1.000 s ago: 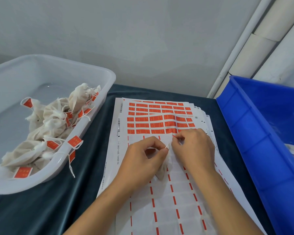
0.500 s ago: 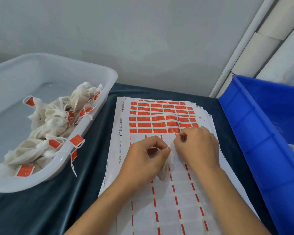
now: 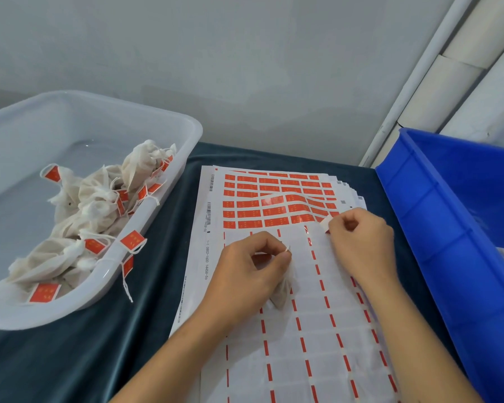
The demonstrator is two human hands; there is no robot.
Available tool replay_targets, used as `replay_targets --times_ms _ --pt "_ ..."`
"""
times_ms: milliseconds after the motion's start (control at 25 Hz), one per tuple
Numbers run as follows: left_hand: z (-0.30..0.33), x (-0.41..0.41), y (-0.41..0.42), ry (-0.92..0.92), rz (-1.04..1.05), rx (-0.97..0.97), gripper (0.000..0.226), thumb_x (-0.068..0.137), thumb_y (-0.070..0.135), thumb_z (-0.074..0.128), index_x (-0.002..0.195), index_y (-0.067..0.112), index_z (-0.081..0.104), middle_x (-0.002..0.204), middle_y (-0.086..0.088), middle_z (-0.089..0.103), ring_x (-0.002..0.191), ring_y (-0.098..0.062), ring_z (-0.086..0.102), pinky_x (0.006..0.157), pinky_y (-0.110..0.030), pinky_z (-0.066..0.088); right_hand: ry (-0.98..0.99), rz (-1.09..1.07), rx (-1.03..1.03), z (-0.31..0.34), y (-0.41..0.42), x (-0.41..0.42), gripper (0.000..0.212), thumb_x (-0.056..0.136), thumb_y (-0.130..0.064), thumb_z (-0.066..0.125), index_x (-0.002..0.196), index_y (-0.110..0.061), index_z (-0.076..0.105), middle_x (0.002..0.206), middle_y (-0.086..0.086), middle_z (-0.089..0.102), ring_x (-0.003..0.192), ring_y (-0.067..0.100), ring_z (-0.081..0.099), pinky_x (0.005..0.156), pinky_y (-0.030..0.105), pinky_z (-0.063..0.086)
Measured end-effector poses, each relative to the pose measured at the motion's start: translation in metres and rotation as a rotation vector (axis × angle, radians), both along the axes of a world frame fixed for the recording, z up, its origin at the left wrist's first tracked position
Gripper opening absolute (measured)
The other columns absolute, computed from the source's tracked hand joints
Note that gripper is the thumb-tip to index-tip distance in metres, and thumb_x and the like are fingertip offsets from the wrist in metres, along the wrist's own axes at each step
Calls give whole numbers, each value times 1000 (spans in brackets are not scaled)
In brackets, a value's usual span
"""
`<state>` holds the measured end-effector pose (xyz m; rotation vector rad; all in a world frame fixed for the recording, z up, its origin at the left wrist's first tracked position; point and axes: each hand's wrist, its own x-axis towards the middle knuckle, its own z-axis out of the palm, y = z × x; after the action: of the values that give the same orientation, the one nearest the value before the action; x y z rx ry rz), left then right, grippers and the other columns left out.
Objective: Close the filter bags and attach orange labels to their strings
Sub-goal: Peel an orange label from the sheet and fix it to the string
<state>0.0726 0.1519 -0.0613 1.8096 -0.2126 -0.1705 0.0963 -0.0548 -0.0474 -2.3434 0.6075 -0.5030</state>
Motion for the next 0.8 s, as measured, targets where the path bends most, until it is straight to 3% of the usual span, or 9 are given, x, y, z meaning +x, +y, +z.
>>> replay_targets --times_ms 200,360,520,800 --pt "-1 -1 0 6 10 14 11 98 37 70 88 34 73 97 30 71 96 11 66 72 -9 48 -73 -129 362 8 -13 -6 22 97 -23 63 77 -26 72 70 -12 70 74 12 68 60 23 46" --pt "-2 -1 0 -3 9 6 12 98 36 70 87 34 73 96 28 72 94 8 67 75 -13 50 -113 -91 519 12 -18 -15 19 99 -24 63 84 -24 74 64 -11 69 67 14 65 66 30 56" --pt "-1 -1 0 -4 12 1 13 98 36 69 87 34 74 96 28 72 94 8 68 75 -15 50 -175 -13 619 13 -16 -22 16 102 -28 62 94 -25 75 72 -2 74 63 13 68 70 34 58" --pt "2 -2 0 4 12 -19 15 99 35 69 88 45 72 95 28 72 92 8 68 76 -18 51 -294 -30 790 12 -14 -26 12 105 -32 59 102 -26 69 85 3 79 74 20 77 76 38 63"
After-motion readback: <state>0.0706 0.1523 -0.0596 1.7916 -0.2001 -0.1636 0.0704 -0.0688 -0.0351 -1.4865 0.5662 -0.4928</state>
